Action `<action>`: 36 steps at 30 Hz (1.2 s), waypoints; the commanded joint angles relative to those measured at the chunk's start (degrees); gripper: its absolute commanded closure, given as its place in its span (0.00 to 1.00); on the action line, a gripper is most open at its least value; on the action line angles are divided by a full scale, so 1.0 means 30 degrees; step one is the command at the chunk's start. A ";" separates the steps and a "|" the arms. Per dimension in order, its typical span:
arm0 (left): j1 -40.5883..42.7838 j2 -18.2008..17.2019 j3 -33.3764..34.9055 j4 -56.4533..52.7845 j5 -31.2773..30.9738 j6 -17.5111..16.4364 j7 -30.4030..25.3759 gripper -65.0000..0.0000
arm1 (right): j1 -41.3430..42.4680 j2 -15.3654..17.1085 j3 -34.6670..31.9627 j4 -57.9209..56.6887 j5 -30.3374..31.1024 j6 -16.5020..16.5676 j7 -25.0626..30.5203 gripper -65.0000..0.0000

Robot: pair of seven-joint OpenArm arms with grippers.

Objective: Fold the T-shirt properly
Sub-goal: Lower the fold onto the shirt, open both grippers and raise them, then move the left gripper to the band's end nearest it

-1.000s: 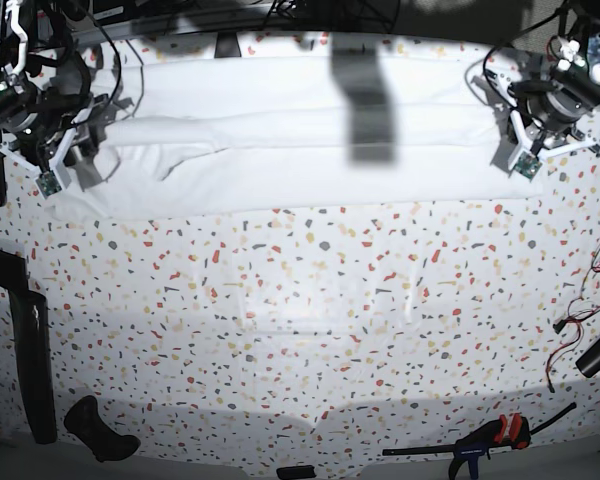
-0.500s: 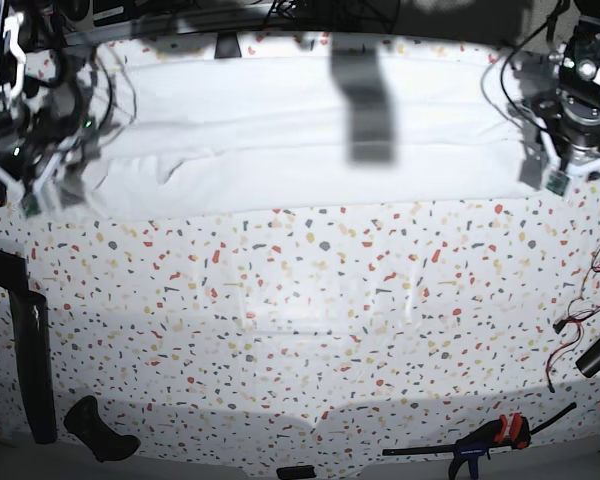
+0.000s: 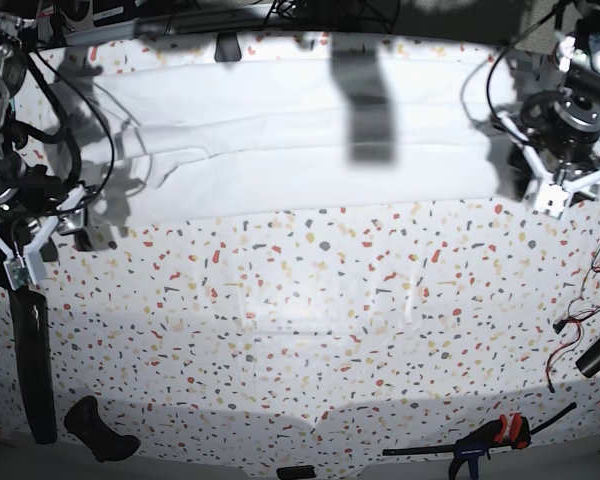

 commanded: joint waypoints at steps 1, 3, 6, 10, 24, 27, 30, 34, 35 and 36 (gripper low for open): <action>-0.0036 -0.0270 -0.0117 0.0430 -0.0590 -0.0153 -0.0277 0.60 | 0.0262 0.0240 0.0146 0.0641 0.0379 0.0270 0.0444 0.48; 0.0007 -0.0262 -0.0117 0.0335 -0.2273 -0.1122 -0.0277 0.60 | 0.0262 -0.0117 0.0146 0.0998 0.1311 0.0954 -0.0066 0.48; 0.0066 -0.0080 -0.0109 -0.0350 -0.3752 -0.2506 -0.0277 0.60 | 0.0204 -0.1093 0.0146 0.0787 0.1770 0.1734 -0.1217 0.48; 0.0066 0.0699 -0.0109 -0.2514 -0.3854 -0.2987 -0.0270 0.60 | -0.0321 -0.2761 0.0146 0.0102 -0.0022 0.2419 -0.1326 0.48; -0.1552 0.2011 -0.0109 -1.1380 -0.3840 -0.5421 -0.1581 0.60 | -0.1260 -0.5544 0.0131 -0.4976 -0.3424 0.2586 0.0809 0.48; -0.2667 0.2011 -0.0109 -1.3085 -0.3832 -0.5610 -0.1705 0.60 | -0.0444 -0.5544 0.0131 -0.6921 -0.3424 0.2499 0.1355 0.48; -0.4211 0.2018 -0.0109 -1.5227 -0.3840 -0.6018 -0.1996 0.60 | 0.1078 -0.5544 0.0131 -0.8378 -0.3424 0.2506 0.1464 0.48; -0.6404 0.2055 -0.0109 -1.7901 -0.3621 -0.6251 -0.1989 0.60 | 0.3177 -0.5552 0.0102 -0.9923 -0.3424 0.2506 0.1326 0.48; -0.6870 0.2047 -0.0109 -1.8396 -0.3541 -0.6237 -0.1989 0.60 | 0.3599 -0.5544 0.0044 -1.0236 -0.3439 0.2506 0.1304 0.48; -0.7300 0.2055 -0.0109 -1.8797 -0.3242 -0.6229 -0.1996 0.60 | 0.4000 -0.5537 -0.0051 -1.0528 -0.3446 0.2514 0.1297 0.48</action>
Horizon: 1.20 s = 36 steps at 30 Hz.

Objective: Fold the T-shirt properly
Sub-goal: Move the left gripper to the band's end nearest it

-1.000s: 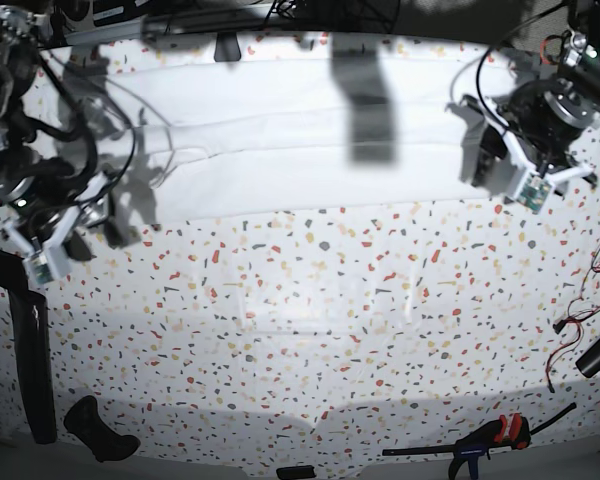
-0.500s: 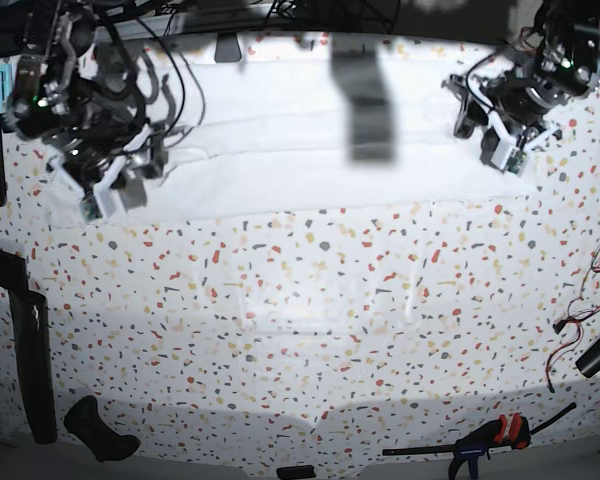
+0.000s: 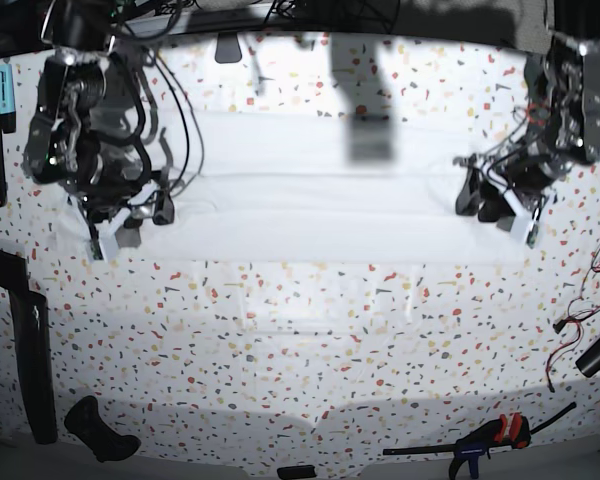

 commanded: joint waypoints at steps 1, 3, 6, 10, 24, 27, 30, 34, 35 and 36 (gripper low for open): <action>-0.0036 -0.0233 0.0036 -0.0867 0.2382 0.1566 0.2557 0.60 | 0.0561 0.0226 -0.0095 -0.0044 -0.0240 -0.0124 -0.0036 0.48; -0.0678 -0.0270 0.0029 -0.1209 0.2361 0.1566 0.2565 0.60 | 0.1188 0.0226 -0.0605 -0.0495 -0.0495 -0.0124 -0.0007 0.48; -0.1421 -0.0277 0.0036 -0.1231 0.2302 0.1574 0.2892 0.60 | 0.2084 0.0226 -0.1749 -0.1086 -0.1115 -0.0131 -0.0080 0.48; -0.2215 -0.0284 0.0029 -0.0801 0.1217 0.1566 0.4532 0.60 | 0.2994 0.0233 -0.2973 -0.0772 -0.1086 -0.0066 -0.1239 0.48; -0.3759 -0.0342 0.0000 0.4743 0.1719 0.1734 0.5093 0.49 | 0.4881 0.0379 -0.2871 0.6135 -0.1078 -0.0073 -0.4517 0.48; -0.4517 -0.0430 -0.0007 0.4728 0.2135 0.2018 0.7111 0.42 | 0.4809 0.0379 -0.2871 0.6819 -0.1071 -0.0073 -0.5049 0.48; -0.4787 -0.1180 -0.0007 0.4663 0.1982 0.2025 0.7621 0.42 | 0.4765 0.0379 -0.2871 0.6900 -0.0714 -0.0066 -0.5209 0.48; -0.4787 -0.2929 0.0000 0.3912 0.0131 0.2018 0.8160 0.42 | 0.4758 0.0379 -0.2871 0.7002 0.0036 0.0219 -0.5588 0.48; -0.4787 -0.3410 -0.0007 0.3548 -0.0882 0.2018 0.8211 0.42 | 0.4743 0.0379 -0.2871 0.7140 0.0124 0.0459 -0.5683 0.48; -0.4779 -0.3861 0.0000 0.3133 -0.2135 0.2011 0.8240 0.42 | 0.4634 0.0379 -0.2871 0.7366 0.0284 0.0539 -0.5705 0.48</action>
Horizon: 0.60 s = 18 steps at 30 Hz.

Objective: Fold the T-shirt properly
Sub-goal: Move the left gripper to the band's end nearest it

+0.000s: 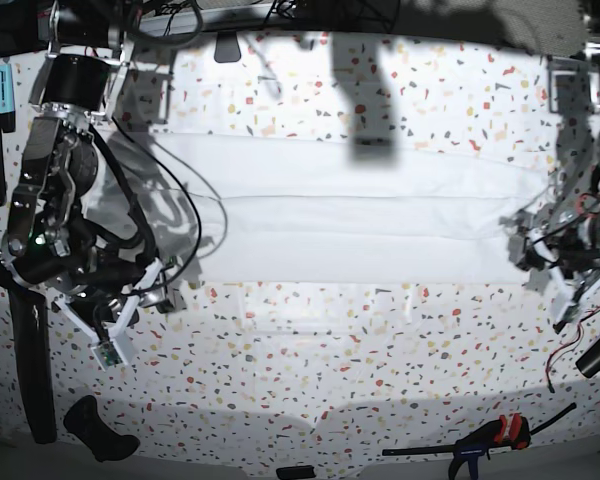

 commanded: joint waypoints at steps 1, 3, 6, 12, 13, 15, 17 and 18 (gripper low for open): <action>-0.0430 -0.0729 -0.0146 -0.0211 -0.1435 0.0044 -0.0321 0.42 | 0.0226 0.0175 0.0051 0.0729 0.0532 0.0204 0.0379 0.48; -0.0430 -0.1413 -0.0146 -0.1202 -0.4153 -0.0036 -0.0306 0.42 | -0.0415 0.0160 0.0051 0.1552 0.0576 0.0328 0.0401 0.48; -0.0430 -0.1916 -0.0146 -0.2761 -0.6258 -0.1421 0.0073 0.42 | -0.1778 0.0168 0.0051 0.2987 0.0568 0.0328 0.0423 0.48; -0.0437 -0.1953 -0.0146 -0.6353 -0.9100 -0.3381 -0.0015 0.42 | -0.4794 0.0168 0.0051 0.6178 0.0561 0.0328 0.0415 0.48; -0.0437 -0.1953 -0.0146 -0.6907 -0.9165 -0.3767 -0.0029 0.42 | -0.5253 0.0160 0.0051 0.6703 0.0561 0.0328 0.0408 0.48; -0.0430 -0.1953 -0.0146 -0.8000 -0.9158 -0.4408 -0.0146 0.42 | -0.6062 0.0160 0.0051 0.7686 0.0561 0.0321 0.0408 0.48; -0.0430 -0.1953 -0.0146 -0.8852 -0.9697 -0.4554 0.0058 0.42 | -0.6761 0.0160 0.0051 0.8524 0.0561 0.0321 0.0408 0.48; -0.0423 -0.1960 -0.0146 -0.9143 -1.0404 -0.4546 0.0372 0.42 | -0.7053 0.0160 0.0051 0.8852 0.0561 0.0321 0.0415 0.48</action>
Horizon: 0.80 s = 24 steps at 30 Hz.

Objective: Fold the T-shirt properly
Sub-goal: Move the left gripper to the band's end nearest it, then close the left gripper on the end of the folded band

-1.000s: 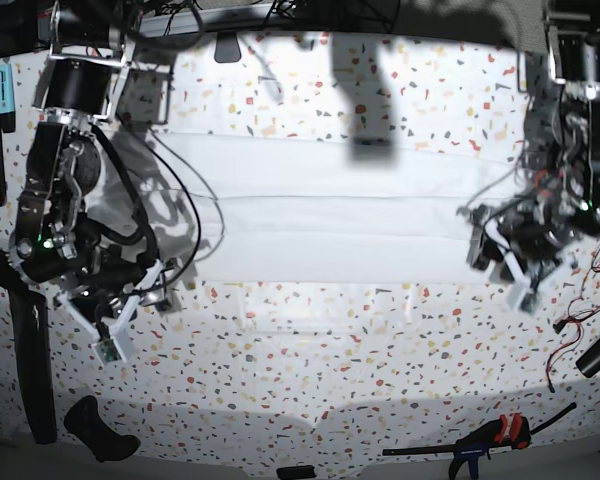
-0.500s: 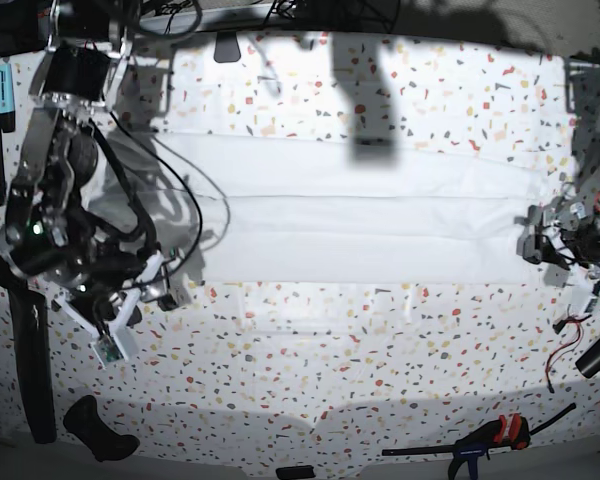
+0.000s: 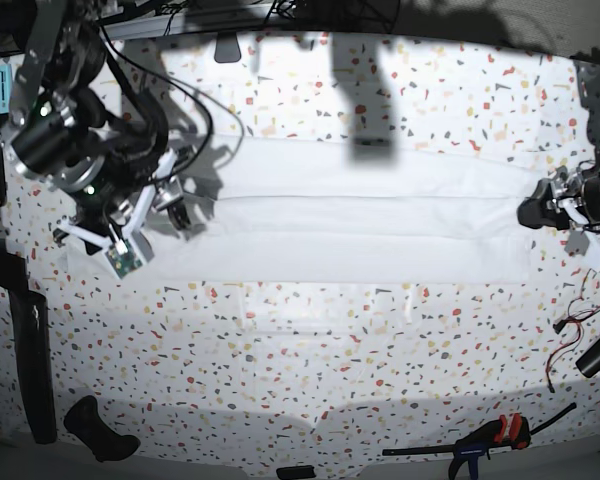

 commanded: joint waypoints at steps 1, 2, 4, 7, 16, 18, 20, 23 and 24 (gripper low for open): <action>-0.0306 -0.0379 -0.0102 -0.0066 -0.0780 -0.0073 0.0627 0.42 | -0.0015 0.0138 0.0066 0.0590 0.0080 0.0058 0.0357 0.48; -0.0306 -0.0379 -0.0102 -0.0175 -0.1647 -0.0313 0.1115 0.42 | -0.0219 0.0138 0.0066 0.0816 0.0080 0.0058 0.0342 0.48; -0.0306 -0.0379 -0.0102 -0.0204 -0.3191 -0.0463 0.1909 0.42 | -0.0517 0.0124 0.0066 0.1071 0.0073 0.0058 0.0306 0.48; -0.0306 -0.0379 -0.0102 -0.0204 -0.4371 -0.0463 0.2477 0.42 | -0.0780 0.0102 0.0066 0.1158 0.0015 0.0051 0.0211 0.48; -0.0321 -0.0255 -0.0102 -0.0204 -0.4962 -0.0463 0.2470 0.44 | -0.0933 0.0102 0.0066 0.1158 0.0022 0.0044 0.0015 0.48; -0.0299 -0.0036 -0.0102 -0.0204 -0.4954 -0.0463 0.2477 0.44 | -0.0933 0.0102 0.0066 0.1158 0.0022 0.0044 0.0015 0.48; -0.0299 0.0321 -0.0102 -0.0211 -0.4911 -0.0463 0.2506 0.44 | -0.0933 0.0102 0.0066 0.1158 0.0015 0.0051 0.0015 0.48; -0.0313 0.0903 -0.0102 -0.0211 -0.4167 -0.0463 0.2324 0.44 | -0.0933 0.0102 0.0066 0.1158 0.0015 0.0051 0.0015 0.48; -0.0313 0.1027 -0.0102 -0.0211 -0.3563 -0.0463 0.2186 0.45 | -0.0933 0.0102 0.0066 0.1158 0.0015 0.0051 0.0007 0.48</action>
